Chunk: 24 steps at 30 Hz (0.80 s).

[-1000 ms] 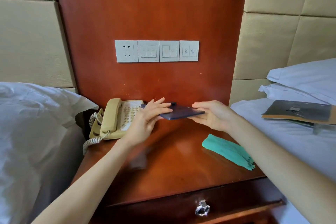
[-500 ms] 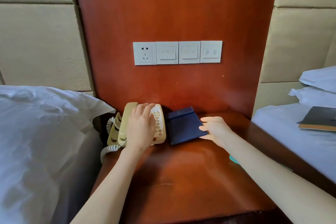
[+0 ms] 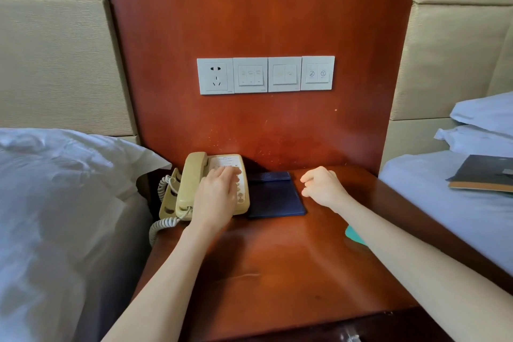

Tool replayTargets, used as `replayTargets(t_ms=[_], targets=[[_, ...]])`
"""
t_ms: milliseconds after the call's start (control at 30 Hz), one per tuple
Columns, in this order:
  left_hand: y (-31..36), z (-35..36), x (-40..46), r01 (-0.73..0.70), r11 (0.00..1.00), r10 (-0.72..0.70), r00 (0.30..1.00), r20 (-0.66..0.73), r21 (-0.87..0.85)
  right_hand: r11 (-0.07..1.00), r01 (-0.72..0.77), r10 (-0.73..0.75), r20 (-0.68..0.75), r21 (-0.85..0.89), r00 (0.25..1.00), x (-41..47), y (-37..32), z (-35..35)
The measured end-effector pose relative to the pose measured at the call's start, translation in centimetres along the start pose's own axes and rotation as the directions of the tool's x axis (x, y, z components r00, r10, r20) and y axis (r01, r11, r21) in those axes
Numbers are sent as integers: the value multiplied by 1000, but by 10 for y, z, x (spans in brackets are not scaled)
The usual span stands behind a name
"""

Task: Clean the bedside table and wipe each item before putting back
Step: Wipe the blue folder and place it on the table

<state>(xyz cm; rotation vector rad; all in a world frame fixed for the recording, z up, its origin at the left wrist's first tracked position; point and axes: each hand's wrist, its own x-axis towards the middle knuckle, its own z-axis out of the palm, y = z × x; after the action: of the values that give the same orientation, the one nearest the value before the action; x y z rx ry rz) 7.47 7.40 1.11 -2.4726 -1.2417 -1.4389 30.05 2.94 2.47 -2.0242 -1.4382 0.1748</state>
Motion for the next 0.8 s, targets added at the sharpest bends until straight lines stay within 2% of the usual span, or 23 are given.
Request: replayTargets(t_ms=[67,167,333,533,700,800], targets=[[2,0,-4,5,997,-2,999,45,-78,996,59,-53,-93,64,994,-5,3,-8],[11,0,-6,53,977,-36,996,87,-205,982,148,-133,-131,118,982,-16,10,-30],[58,14,12,124,949,-53,968,244,-289,963,196,-158,-202,187,967,-34,40,-89],[149,54,45,195,856,-7,930,366,-479,975,129,-74,-283,180,956,-48,100,-158],[210,103,49,335,795,-81,885,459,-506,988,45,8,-344,147,939,-65,153,-209],[241,133,50,456,726,-146,833,533,-514,995,-74,97,-396,71,913,-70,184,-236]])
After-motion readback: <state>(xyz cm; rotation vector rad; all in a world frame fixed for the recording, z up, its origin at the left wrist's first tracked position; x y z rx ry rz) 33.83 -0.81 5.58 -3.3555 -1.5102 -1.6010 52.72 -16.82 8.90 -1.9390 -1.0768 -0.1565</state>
